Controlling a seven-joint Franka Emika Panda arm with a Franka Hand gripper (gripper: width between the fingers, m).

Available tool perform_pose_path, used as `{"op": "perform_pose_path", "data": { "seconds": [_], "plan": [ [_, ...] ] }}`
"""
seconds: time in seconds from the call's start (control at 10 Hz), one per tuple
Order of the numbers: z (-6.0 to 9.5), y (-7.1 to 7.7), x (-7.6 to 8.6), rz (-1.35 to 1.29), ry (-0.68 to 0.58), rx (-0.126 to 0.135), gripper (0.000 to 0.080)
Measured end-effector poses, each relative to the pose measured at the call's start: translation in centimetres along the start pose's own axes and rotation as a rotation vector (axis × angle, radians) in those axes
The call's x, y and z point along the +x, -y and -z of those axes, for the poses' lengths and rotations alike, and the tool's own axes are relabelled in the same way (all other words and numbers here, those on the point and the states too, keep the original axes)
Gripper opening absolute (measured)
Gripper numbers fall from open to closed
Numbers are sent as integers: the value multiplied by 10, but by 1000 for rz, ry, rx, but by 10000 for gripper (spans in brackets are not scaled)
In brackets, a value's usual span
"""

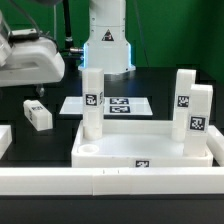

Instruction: Assemble desk

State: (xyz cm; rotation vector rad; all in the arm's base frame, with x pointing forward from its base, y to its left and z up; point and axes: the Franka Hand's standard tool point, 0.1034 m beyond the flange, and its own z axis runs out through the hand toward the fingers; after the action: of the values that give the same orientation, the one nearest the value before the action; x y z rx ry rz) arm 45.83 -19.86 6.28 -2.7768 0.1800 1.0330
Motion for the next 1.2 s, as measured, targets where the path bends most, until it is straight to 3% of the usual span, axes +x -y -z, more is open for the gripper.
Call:
{"op": "perform_pose_path", "data": {
  "seconds": [0.1,0.4,0.7,0.9,1.2],
  "plan": [
    [-4,5,-1,-18,60,-1,648],
    [-10,20,4,-42,80,-3,648],
    [-11,18,4,-44,78,-2,648],
    [-27,21,6,-39,78,-5,648],
    [-31,20,4,-41,94,0,648]
  ]
}}
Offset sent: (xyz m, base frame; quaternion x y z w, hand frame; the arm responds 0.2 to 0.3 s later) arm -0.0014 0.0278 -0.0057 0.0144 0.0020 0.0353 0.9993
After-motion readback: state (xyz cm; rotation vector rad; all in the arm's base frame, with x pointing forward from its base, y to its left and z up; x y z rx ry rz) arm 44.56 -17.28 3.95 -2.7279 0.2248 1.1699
